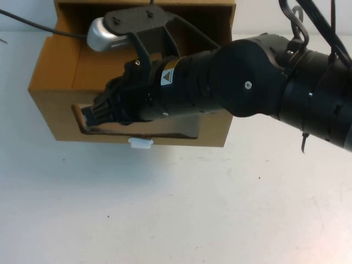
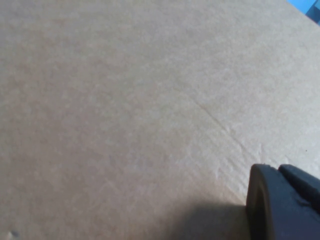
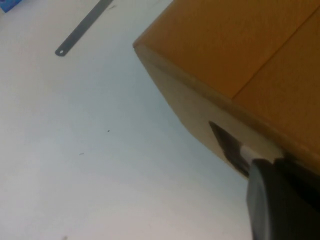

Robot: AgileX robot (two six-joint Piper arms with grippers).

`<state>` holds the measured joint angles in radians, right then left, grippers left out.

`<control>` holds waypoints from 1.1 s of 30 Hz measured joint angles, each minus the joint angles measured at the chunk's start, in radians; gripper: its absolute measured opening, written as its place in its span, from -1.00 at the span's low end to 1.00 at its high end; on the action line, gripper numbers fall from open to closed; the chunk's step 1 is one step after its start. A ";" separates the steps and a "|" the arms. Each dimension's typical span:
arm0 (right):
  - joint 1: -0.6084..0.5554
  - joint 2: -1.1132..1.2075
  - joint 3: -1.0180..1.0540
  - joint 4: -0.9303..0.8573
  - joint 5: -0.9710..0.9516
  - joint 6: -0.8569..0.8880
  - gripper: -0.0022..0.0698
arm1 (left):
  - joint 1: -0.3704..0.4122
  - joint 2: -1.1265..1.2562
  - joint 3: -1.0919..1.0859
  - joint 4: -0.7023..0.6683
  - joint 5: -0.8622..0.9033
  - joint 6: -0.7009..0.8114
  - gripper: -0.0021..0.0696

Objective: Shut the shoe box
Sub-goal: Close the shoe box with your right arm

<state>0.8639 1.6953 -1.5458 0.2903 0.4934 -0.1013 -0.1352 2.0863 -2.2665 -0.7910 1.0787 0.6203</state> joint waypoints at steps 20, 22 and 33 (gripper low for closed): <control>-0.143 0.064 -0.052 0.001 -0.156 0.000 -0.97 | -0.002 0.000 0.000 0.000 0.000 -0.004 -0.95; -0.173 0.087 -0.085 0.005 -0.137 0.000 -0.97 | -0.002 0.000 0.000 -0.002 -0.002 -0.006 -0.95; -0.211 0.090 -0.178 0.009 0.120 0.000 -0.97 | -0.002 0.000 0.000 -0.005 0.000 -0.008 -0.95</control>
<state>0.6529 1.7850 -1.7236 0.2993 0.6137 -0.1013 -0.1373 2.0863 -2.2665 -0.7965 1.0791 0.6124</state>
